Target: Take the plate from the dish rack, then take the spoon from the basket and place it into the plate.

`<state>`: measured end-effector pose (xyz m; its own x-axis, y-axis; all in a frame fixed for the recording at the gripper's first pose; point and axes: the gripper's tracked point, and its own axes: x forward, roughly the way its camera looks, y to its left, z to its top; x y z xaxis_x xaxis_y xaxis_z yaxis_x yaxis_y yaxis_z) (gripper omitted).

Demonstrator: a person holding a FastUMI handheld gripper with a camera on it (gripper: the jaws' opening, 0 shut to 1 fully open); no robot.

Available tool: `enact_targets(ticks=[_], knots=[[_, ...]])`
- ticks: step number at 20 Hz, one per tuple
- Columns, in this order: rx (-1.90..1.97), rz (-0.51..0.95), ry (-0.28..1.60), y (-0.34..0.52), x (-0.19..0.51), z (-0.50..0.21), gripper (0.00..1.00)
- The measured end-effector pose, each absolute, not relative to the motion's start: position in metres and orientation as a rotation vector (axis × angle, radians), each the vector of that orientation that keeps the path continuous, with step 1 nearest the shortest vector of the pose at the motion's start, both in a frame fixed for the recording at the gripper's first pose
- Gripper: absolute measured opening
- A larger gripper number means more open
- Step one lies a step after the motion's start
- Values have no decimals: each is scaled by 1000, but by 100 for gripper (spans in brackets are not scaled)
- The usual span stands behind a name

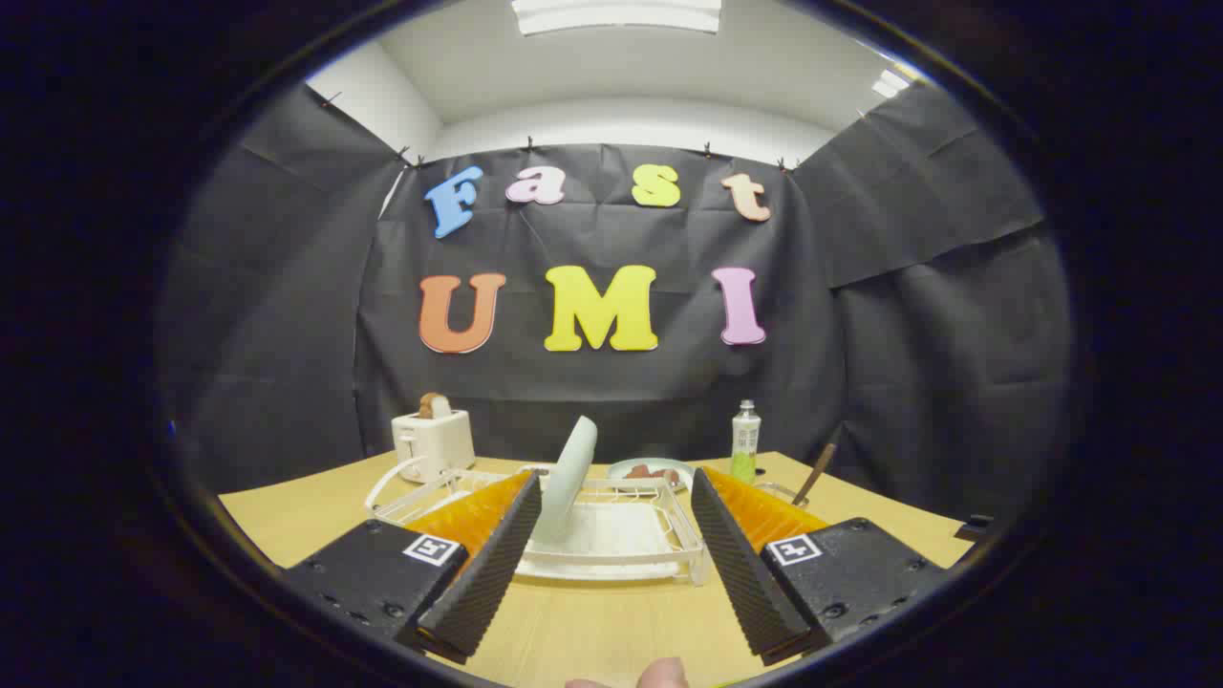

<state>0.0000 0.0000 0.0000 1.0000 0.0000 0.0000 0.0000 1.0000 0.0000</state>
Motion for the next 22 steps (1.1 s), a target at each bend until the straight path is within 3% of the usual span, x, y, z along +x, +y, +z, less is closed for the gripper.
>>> enact_targets(ticks=[22], knots=[[5,0,12,5,8,-7,100]])
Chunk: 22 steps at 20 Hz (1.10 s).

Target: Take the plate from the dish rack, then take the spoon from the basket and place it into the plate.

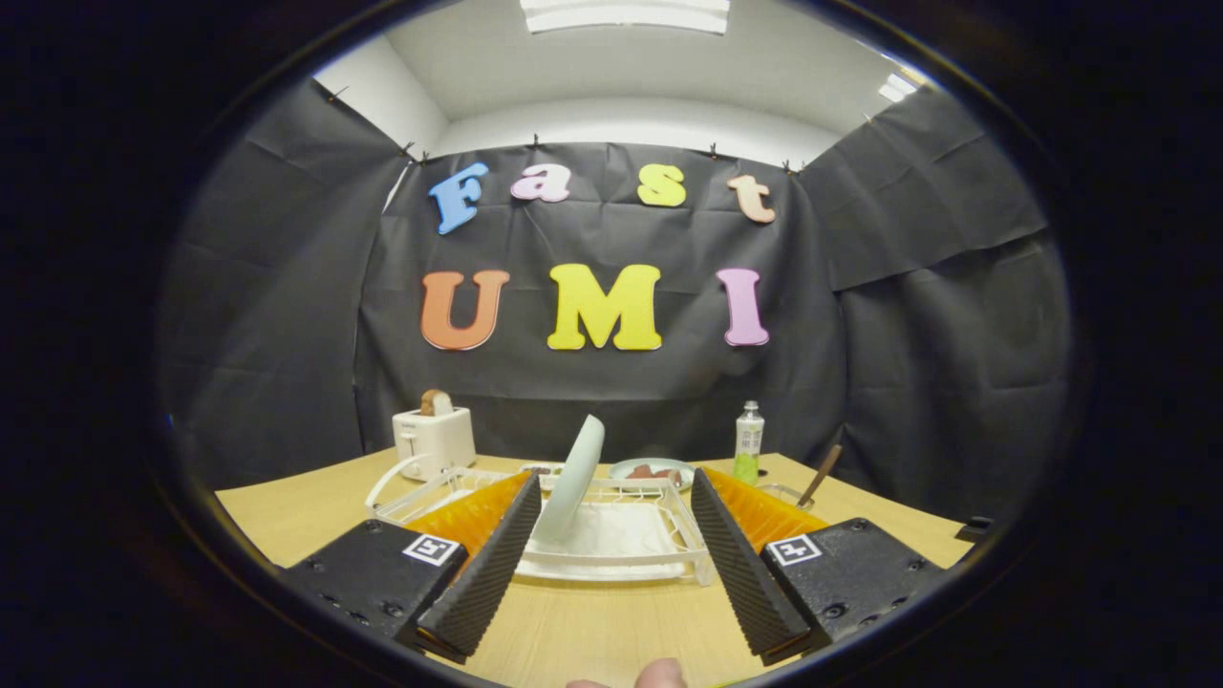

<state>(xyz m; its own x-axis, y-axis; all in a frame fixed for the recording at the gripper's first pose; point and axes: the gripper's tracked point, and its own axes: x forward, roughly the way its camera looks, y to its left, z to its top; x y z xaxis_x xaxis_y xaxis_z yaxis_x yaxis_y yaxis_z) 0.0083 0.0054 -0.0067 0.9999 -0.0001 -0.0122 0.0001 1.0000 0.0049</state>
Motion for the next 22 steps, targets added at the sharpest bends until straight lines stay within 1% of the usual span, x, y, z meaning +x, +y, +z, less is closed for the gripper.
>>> enact_targets(ticks=[9,13,17,22], knots=[[-9,-7,-5,9,20,-3,100],[-18,-4,-24,15,38,8,100],[-25,7,-16,30,69,15,100],[-20,38,112,55,133,-11,100]])
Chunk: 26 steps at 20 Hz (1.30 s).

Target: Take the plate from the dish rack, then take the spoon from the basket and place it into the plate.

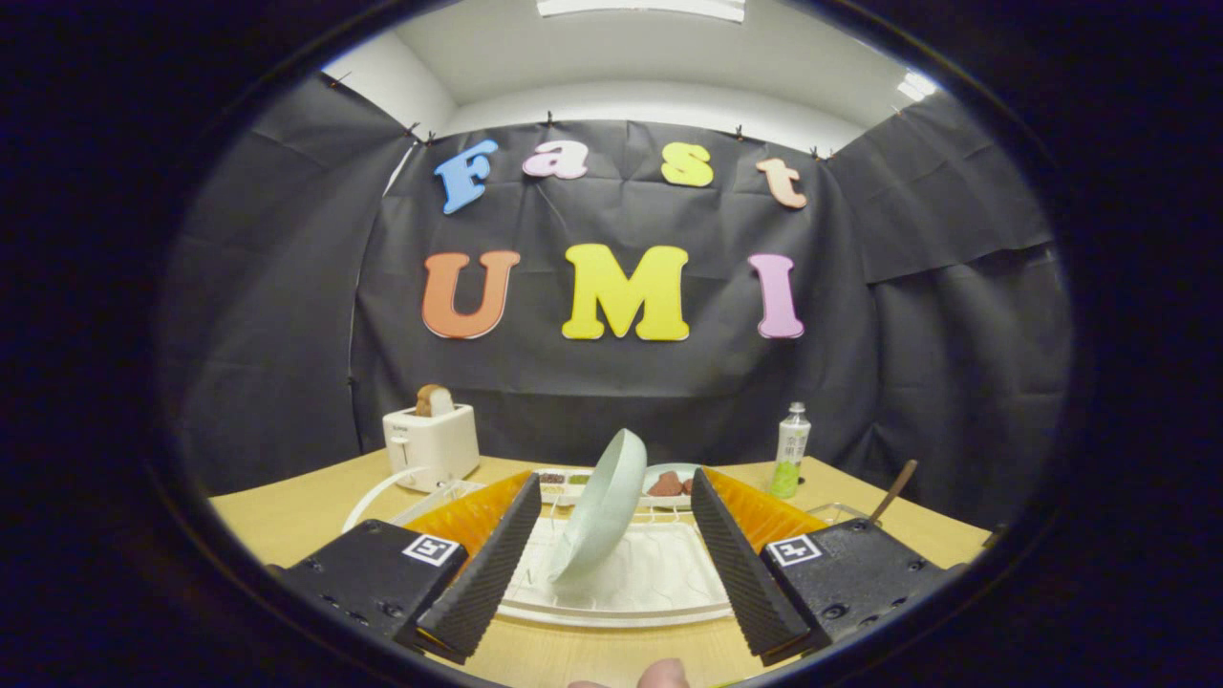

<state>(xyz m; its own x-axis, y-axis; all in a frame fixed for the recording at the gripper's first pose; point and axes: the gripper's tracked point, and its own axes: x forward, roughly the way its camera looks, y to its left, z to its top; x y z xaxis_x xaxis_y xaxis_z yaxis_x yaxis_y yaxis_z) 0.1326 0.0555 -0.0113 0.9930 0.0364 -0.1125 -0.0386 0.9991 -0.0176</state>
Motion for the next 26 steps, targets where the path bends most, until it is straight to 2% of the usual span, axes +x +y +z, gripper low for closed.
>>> enact_targets(ticks=[4,11,17,20,23,26], knots=[[-8,39,224,62,174,-35,100],[61,25,320,64,207,-58,98],[88,-23,352,60,214,-57,61],[99,-66,362,60,212,-54,47],[72,-97,318,65,212,-32,39],[10,-135,294,65,214,-18,36]])
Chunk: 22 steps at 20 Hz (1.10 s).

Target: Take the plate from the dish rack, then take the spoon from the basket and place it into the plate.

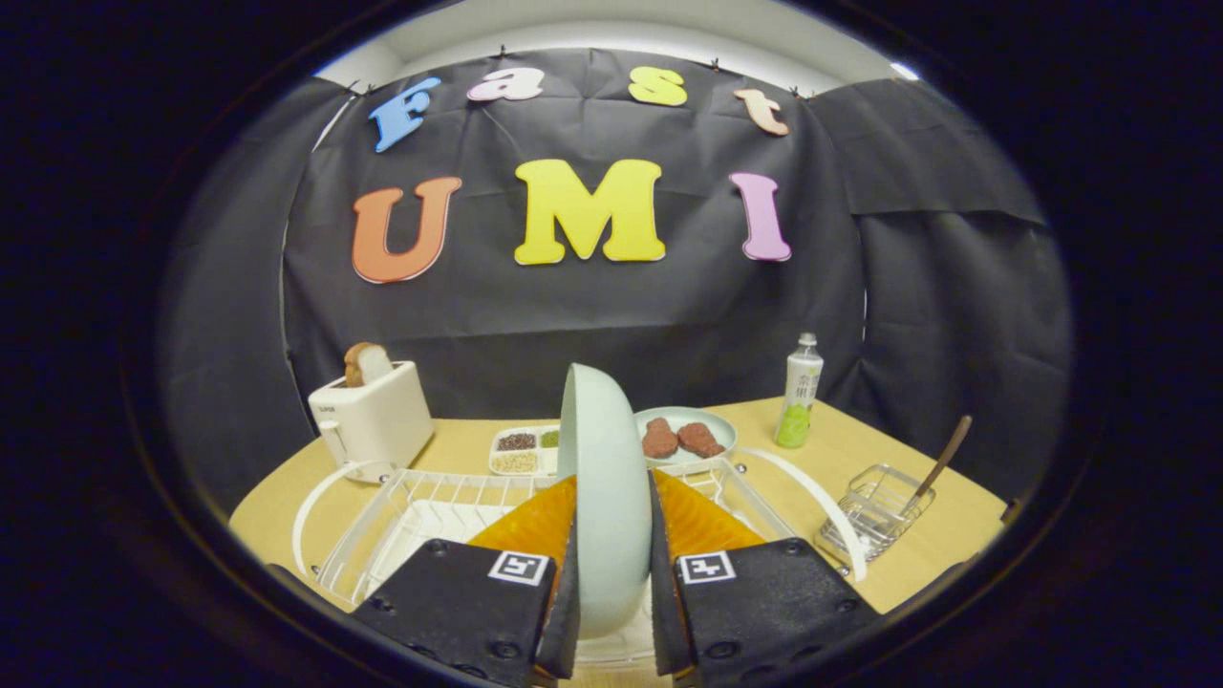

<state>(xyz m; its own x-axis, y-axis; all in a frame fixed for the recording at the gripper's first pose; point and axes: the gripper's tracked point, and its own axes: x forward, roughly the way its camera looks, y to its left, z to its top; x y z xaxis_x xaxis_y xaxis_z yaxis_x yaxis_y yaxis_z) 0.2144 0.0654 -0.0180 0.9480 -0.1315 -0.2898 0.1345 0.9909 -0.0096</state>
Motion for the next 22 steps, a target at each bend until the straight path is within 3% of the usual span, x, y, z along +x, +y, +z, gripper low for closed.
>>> enact_targets(ticks=[11,22], knots=[[15,-231,312,34,220,7,30],[162,4,262,39,126,43,25]])
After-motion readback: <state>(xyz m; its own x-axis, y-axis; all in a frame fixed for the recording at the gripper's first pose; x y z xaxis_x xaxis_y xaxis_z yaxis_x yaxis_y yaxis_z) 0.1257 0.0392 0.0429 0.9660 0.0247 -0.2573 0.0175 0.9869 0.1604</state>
